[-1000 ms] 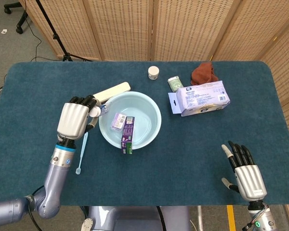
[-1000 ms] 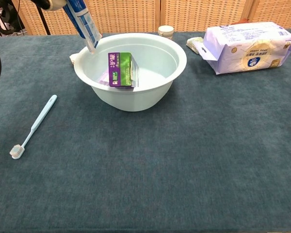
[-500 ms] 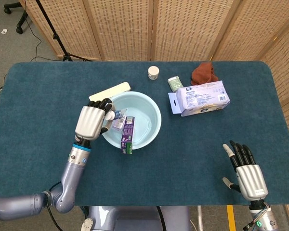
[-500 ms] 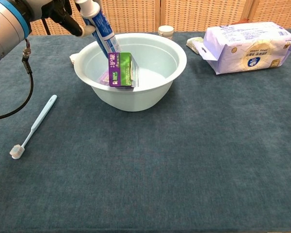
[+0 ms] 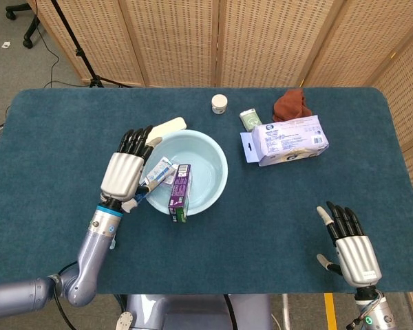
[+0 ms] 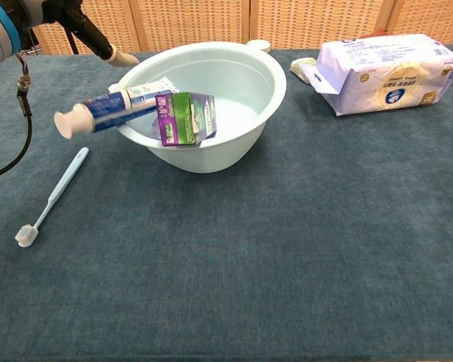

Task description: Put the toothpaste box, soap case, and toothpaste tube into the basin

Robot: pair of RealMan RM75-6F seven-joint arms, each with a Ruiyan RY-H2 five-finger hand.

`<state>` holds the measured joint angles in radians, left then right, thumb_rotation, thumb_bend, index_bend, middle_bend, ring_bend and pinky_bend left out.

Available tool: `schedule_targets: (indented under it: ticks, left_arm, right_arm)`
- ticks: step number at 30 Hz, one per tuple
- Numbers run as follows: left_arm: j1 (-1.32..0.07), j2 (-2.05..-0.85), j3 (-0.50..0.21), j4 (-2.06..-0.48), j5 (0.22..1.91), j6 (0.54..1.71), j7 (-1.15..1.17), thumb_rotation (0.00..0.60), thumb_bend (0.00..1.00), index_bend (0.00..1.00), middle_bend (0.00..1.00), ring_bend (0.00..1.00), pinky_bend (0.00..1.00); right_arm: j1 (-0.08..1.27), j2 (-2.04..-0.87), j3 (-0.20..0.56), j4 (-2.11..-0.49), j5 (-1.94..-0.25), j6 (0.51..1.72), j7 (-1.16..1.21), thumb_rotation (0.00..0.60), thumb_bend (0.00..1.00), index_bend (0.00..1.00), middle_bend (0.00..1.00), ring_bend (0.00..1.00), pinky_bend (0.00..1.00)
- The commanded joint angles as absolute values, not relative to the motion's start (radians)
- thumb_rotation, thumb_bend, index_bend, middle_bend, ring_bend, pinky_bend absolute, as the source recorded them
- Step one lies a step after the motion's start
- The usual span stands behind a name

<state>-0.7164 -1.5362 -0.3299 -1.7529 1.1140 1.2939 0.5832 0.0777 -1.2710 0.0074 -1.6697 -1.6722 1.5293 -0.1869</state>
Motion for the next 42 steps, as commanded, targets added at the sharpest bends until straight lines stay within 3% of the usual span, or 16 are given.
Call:
schedule_targets:
  ticks: [1, 14, 27, 35, 42]
  left_arm:
    - [-0.709, -1.526, -0.337, -1.765, 1.114, 1.309, 0.573, 0.6, 0.12, 0.0, 0.0, 0.0, 0.01]
    - [-0.649, -1.437, -0.294, -1.871, 1.133, 1.348, 0.551, 0.6, 0.12, 0.0, 0.0, 0.0, 0.01]
    - [-0.446, -1.237, -0.056, -2.025, 1.318, 1.451, 0.524, 0.6, 0.14, 0.0, 0.0, 0.0, 0.0]
    - [-0.309, -1.202, 0.069, -1.94, 1.448, 1.557, 0.448, 0.6, 0.16, 0.0, 0.0, 0.0, 0.0]
    - [-0.21, -1.211, 0.123, -1.845, 1.474, 1.604, 0.37, 0.6, 0.16, 0.0, 0.0, 0.0, 0.0]
  right_arm:
    - [0.077, -1.271, 0.007, -1.67, -1.673, 1.531, -0.187, 0.6, 0.13, 0.0, 0.0, 0.0, 0.05]
    - [0.076, -1.273, 0.005, -1.67, -1.677, 1.533, -0.193, 0.6, 0.13, 0.0, 0.0, 0.0, 0.05]
    - [0.076, -1.273, 0.003, -1.672, -1.682, 1.535, -0.198, 0.6, 0.13, 0.0, 0.0, 0.0, 0.05]
    - [0.074, -1.273, 0.002, -1.673, -1.685, 1.538, -0.205, 0.6, 0.13, 0.0, 0.0, 0.0, 0.05]
    - [0.075, -1.277, 0.002, -1.671, -1.687, 1.537, -0.213, 0.6, 0.13, 0.0, 0.0, 0.0, 0.05]
